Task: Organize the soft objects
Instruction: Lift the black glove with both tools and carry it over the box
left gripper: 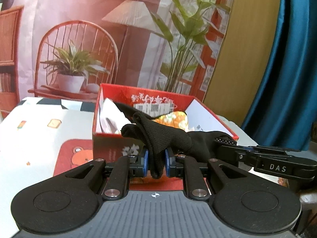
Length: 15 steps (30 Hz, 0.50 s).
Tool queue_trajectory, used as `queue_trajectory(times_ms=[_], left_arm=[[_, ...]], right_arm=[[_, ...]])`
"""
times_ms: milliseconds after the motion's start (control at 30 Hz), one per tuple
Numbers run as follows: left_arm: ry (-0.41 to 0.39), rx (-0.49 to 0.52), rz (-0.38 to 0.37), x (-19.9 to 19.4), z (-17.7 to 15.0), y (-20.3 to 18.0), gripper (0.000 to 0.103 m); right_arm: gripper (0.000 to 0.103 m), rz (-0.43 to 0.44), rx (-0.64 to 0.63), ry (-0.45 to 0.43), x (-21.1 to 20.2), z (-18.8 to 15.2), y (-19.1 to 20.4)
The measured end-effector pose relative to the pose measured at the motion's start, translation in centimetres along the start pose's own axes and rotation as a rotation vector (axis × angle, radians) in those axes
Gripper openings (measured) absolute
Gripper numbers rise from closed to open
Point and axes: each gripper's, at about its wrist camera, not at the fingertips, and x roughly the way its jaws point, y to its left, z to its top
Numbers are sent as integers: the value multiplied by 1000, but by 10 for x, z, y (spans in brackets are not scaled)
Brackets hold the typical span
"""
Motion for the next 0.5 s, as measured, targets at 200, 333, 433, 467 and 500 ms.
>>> queue_trajectory(times_ms=[200, 333, 433, 467, 500], left_arm=[[-35, 24, -6, -4, 22, -2, 17], [-66, 38, -10, -3, 43, -3, 17], [-90, 50, -14, 4, 61, -5, 17], [-96, 57, -14, 8, 68, -5, 17], [-98, 64, -14, 13, 75, -4, 17]], right_arm=[[13, 8, -21, -36, -4, 22, 5], [13, 9, -47, -61, -2, 40, 6], [13, 10, -56, -77, 3, 60, 4], [13, 12, -57, -77, 6, 66, 3], [13, 14, -58, -74, 10, 74, 2]])
